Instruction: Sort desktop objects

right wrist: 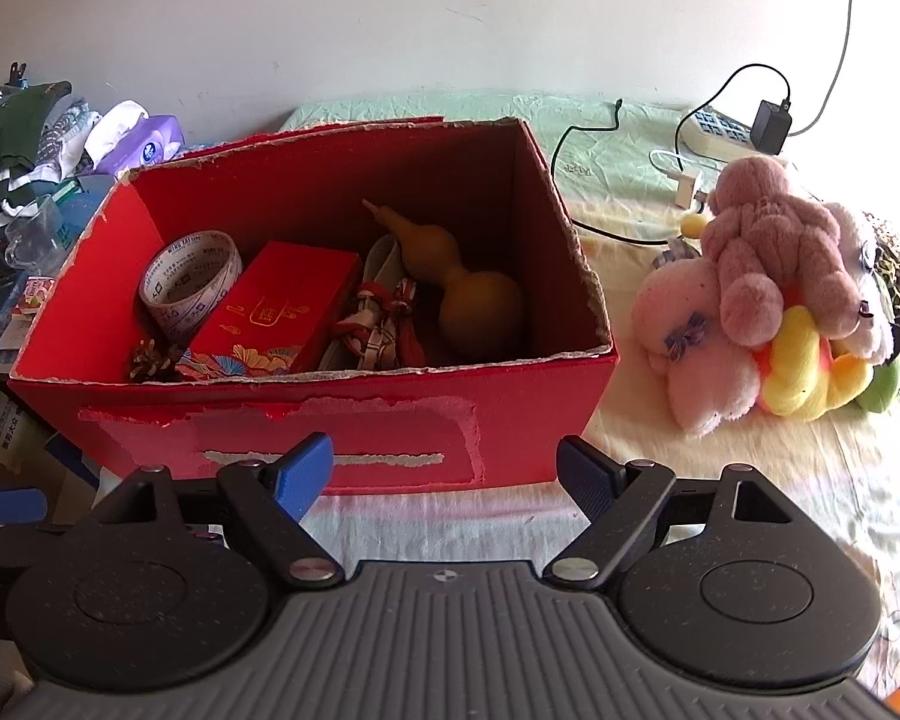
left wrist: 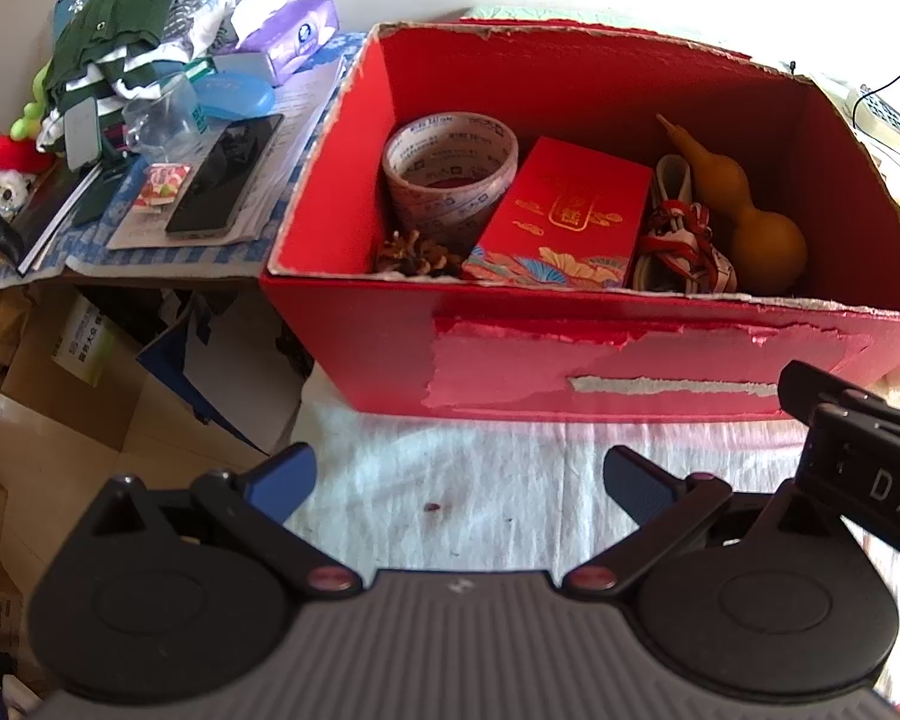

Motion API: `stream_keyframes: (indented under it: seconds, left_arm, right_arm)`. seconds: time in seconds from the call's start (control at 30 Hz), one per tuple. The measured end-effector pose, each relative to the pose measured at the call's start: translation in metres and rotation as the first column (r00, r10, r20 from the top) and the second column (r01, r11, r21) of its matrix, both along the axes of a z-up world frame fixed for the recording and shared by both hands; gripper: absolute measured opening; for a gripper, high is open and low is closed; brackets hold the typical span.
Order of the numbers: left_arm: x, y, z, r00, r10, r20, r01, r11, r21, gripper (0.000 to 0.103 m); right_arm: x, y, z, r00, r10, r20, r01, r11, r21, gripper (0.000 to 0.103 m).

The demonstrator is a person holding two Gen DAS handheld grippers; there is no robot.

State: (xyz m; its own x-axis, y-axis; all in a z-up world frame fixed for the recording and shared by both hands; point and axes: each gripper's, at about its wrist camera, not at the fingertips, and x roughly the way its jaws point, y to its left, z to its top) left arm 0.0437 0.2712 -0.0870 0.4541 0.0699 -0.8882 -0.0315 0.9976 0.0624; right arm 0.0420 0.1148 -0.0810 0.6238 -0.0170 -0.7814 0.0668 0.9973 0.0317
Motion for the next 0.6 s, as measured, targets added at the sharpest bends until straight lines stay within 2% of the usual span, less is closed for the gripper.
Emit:
stream_keyframes:
  seconds: [0.6]
  left_arm:
    - [0.0055,-0.0007,-0.0018,0.999,-0.037,0.025,0.037,0.999,-0.009,0.101]
  right_arm:
    - [0.0078,0.0046,-0.0015,1.0,-0.009,-0.006,0.009,1.0,-0.019,0.084]
